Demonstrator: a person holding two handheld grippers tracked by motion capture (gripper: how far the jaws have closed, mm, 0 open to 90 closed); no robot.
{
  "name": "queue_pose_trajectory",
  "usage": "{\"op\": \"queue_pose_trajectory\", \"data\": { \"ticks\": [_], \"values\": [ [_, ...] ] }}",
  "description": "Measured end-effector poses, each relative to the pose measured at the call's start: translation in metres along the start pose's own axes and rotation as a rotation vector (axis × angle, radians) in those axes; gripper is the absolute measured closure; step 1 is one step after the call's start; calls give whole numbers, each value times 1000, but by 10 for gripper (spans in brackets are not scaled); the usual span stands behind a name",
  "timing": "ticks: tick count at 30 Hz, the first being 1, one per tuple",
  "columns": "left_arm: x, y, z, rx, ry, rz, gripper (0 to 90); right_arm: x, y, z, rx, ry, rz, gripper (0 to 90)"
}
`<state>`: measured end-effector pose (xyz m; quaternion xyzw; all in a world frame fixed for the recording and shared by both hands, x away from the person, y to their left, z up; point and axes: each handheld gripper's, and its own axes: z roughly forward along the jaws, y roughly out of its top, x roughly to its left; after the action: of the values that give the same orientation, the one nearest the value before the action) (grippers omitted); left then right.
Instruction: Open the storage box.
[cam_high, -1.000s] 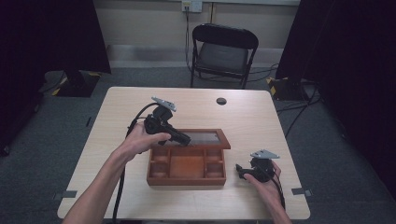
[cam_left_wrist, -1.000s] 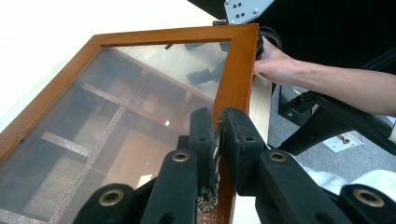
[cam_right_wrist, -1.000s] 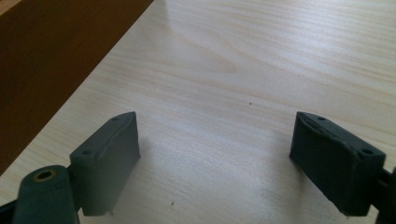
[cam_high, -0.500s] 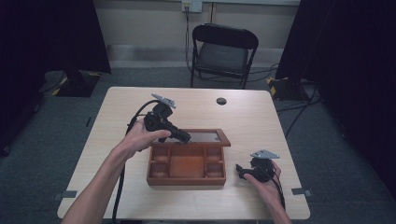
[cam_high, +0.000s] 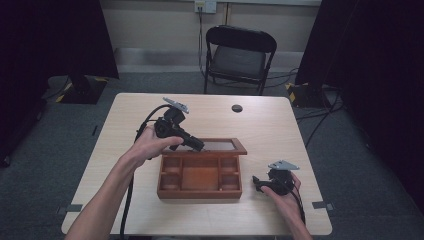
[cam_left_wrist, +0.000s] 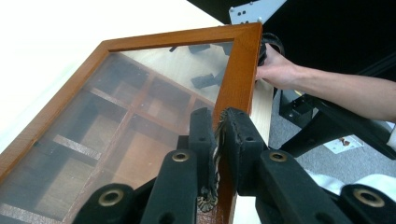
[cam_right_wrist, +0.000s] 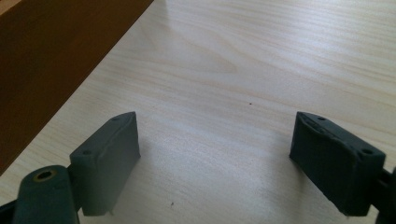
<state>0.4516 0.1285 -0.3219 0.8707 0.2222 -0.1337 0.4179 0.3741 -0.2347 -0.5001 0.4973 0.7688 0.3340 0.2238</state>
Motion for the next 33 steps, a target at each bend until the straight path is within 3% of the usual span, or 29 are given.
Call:
{"op": "queue_pose_trajectory", "data": {
  "ticks": [21,33],
  "values": [
    [0,-1,1,-6,-6,-7,812,0,0,0,0,0,0,148],
    [-2,-1,2,15,7,-3,811,0,0,0,0,-1,0,148]
  ]
}}
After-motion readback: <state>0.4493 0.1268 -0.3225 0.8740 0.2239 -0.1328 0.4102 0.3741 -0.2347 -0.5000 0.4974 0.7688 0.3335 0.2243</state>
